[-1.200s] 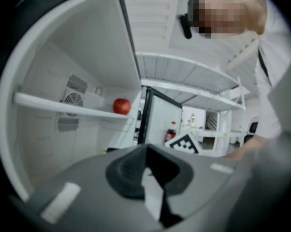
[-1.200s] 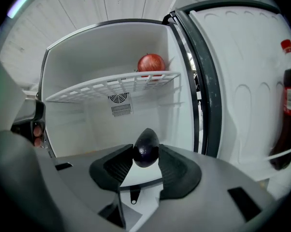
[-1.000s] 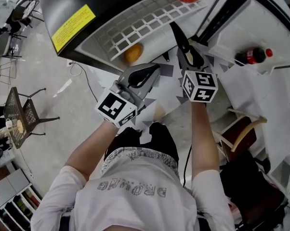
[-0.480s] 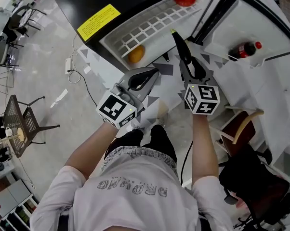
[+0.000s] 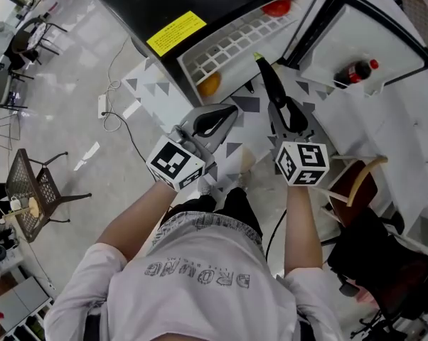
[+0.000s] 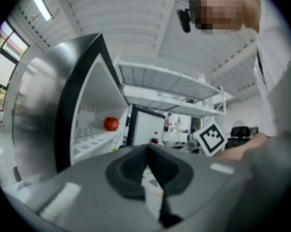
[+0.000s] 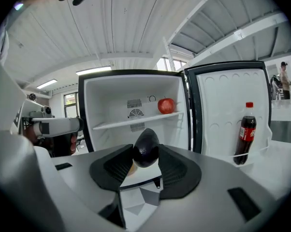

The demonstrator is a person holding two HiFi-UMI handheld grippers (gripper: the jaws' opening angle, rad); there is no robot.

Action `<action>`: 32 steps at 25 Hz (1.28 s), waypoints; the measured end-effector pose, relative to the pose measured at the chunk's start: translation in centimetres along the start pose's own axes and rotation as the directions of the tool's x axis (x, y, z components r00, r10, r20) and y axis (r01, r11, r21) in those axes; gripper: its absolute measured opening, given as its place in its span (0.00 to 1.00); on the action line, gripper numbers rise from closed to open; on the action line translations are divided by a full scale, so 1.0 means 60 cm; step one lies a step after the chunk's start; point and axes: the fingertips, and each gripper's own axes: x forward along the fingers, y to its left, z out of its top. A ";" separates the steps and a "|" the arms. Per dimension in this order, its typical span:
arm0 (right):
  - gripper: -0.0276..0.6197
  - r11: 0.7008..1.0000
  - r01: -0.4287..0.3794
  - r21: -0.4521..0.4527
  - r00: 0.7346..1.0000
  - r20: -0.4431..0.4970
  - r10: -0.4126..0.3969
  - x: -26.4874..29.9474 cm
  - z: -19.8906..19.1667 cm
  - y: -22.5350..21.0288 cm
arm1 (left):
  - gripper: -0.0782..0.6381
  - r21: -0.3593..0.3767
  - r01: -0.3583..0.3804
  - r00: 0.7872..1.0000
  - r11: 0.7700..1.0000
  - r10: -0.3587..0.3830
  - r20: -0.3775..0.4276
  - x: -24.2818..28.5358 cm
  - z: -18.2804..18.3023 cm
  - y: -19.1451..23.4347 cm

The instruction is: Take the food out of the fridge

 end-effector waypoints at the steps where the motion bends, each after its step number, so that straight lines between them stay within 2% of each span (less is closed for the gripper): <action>1: 0.28 1.000 0.001 -0.001 1.000 0.006 -0.001 -0.007 0.005 0.005 | 0.12 0.002 0.003 1.000 1.000 -0.003 0.003 -0.004 0.003 0.000; 15: 0.28 1.000 0.012 -0.027 0.998 0.067 -0.010 -0.098 0.068 0.060 | 0.12 0.024 0.026 0.999 0.999 -0.027 0.041 -0.053 0.043 -0.006; 25: 0.28 0.999 -0.032 -0.014 0.993 0.110 0.033 -0.134 0.101 0.103 | 0.12 0.039 0.018 0.998 0.999 -0.020 0.055 -0.075 0.052 -0.004; 32: 0.28 0.999 -0.050 -0.014 0.993 0.108 0.051 -0.143 0.097 0.126 | 0.12 0.036 0.006 0.999 0.999 -0.008 0.054 -0.087 0.048 -0.002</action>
